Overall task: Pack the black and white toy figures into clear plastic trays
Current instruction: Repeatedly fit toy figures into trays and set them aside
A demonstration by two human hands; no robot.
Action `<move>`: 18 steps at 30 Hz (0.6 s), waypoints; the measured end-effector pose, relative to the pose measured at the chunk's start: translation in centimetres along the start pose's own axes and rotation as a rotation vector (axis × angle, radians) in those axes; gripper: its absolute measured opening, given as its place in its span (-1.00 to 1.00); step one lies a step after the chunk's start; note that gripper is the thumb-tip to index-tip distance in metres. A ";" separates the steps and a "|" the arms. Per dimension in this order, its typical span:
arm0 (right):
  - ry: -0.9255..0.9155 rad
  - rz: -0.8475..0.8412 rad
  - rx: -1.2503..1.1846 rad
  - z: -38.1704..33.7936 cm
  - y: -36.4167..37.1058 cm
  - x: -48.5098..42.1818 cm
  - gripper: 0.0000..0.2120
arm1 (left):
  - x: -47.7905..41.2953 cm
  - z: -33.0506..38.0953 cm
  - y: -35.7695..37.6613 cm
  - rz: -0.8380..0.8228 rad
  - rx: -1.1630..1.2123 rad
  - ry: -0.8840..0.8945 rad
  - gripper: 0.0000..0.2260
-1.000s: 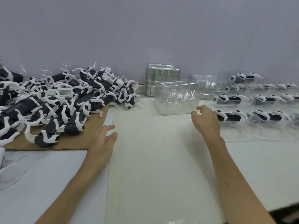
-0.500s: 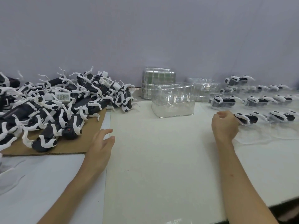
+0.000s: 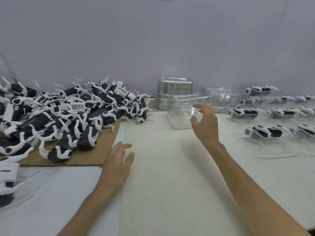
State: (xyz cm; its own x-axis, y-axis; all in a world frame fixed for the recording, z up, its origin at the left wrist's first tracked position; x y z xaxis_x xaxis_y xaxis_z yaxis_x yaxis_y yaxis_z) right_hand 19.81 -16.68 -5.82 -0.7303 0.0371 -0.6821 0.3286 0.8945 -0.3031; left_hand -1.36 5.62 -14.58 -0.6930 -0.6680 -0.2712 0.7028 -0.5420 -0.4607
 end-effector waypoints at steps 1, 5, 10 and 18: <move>-0.081 -0.054 0.033 -1.3 1.2 -0.8 -0.59 | 0.0 0.0 0.1 -0.010 -0.007 0.005 -0.74; -0.278 -0.251 0.349 -2.8 5.0 -3.9 -0.43 | 0.0 -0.1 0.2 -0.022 -0.005 0.015 -0.74; -0.322 -0.238 0.509 -1.0 5.0 -6.1 -0.70 | -0.1 0.1 0.0 -0.032 -0.023 0.058 -0.74; -0.514 0.035 -0.007 -10.1 2.0 0.6 -0.74 | -0.3 0.1 0.4 -0.086 0.107 0.019 -0.77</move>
State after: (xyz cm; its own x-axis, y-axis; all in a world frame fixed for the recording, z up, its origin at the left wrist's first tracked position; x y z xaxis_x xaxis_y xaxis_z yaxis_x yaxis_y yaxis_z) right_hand 13.96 -10.37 -0.13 -0.3296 -0.1552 -0.9313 0.3421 0.8998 -0.2710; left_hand -0.87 5.51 -14.57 -0.7535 -0.6074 -0.2515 0.6532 -0.6485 -0.3908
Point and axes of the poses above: each hand's wrist, its own x-axis away from the middle knuckle, its own y-axis out of the palm, z = x × y, the point moved 8 cm from there along -x, towards the middle knuckle, and after that the axes turned 12 degrees about z, right-handed, at the moved point
